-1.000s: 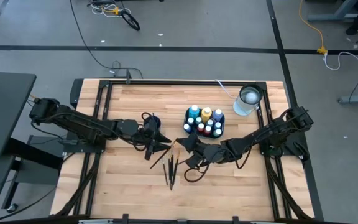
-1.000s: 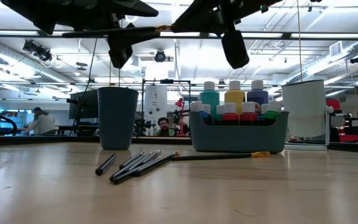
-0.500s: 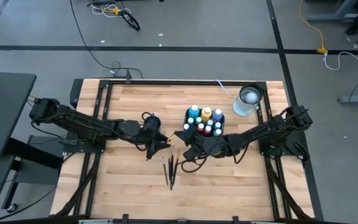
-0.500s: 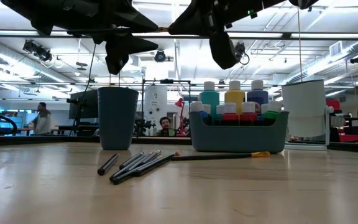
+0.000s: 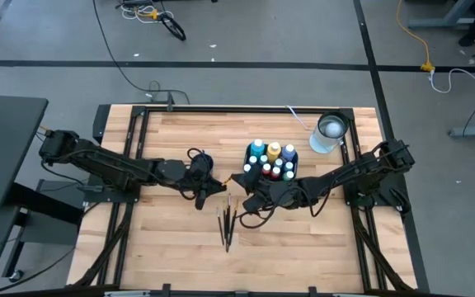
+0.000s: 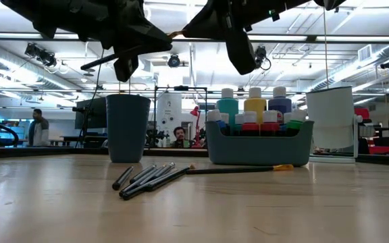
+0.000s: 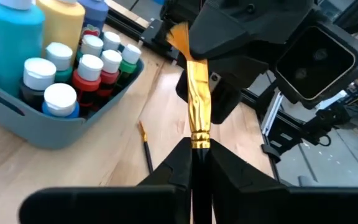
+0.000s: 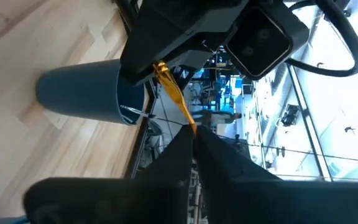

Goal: Pick & Place Paint Supplies
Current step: Put the gold paintbrush into the blue cup

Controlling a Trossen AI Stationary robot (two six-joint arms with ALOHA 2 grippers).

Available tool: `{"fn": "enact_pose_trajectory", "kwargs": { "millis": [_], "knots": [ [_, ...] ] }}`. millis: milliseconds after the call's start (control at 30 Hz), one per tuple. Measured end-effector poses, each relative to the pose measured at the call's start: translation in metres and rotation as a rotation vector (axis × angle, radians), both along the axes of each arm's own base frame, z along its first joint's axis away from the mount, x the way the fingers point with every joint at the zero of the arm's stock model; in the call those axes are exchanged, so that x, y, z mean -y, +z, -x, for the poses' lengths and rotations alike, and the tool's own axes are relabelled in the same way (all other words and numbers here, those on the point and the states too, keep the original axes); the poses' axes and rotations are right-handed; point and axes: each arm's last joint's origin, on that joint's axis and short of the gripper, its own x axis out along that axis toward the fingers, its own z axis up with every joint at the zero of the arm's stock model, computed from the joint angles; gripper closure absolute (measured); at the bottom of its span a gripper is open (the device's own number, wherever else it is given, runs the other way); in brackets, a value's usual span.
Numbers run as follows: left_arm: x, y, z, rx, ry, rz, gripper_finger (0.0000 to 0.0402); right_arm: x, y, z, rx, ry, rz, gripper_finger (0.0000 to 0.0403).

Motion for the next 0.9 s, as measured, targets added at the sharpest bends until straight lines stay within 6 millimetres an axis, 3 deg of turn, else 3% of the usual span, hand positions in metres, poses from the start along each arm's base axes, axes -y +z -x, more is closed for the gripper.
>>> {"fn": "enact_pose_trajectory", "kwargs": {
  "millis": [367, 667, 800, 900],
  "knots": [
    [-0.004, 0.001, 0.0, 0.01, 0.141, -0.073, 0.0362, -0.001, 0.0, 0.0, 0.02, -0.004, -0.047, 0.033],
    [-0.009, 0.03, 0.004, 0.182, 0.367, -0.415, 0.0371, -0.001, 0.0, 0.0, 0.037, -0.011, -0.083, 0.0328],
    [-0.008, 0.033, 0.007, 0.126, 0.508, -0.618, 0.0367, -0.001, 0.0, 0.0, 0.04, -0.012, -0.089, 0.0328],
    [-0.01, 0.03, 0.01, 0.082, 0.618, -0.642, 0.037, -0.001, 0.0, 0.0, 0.04, -0.012, -0.089, 0.0328]
  ]
}}
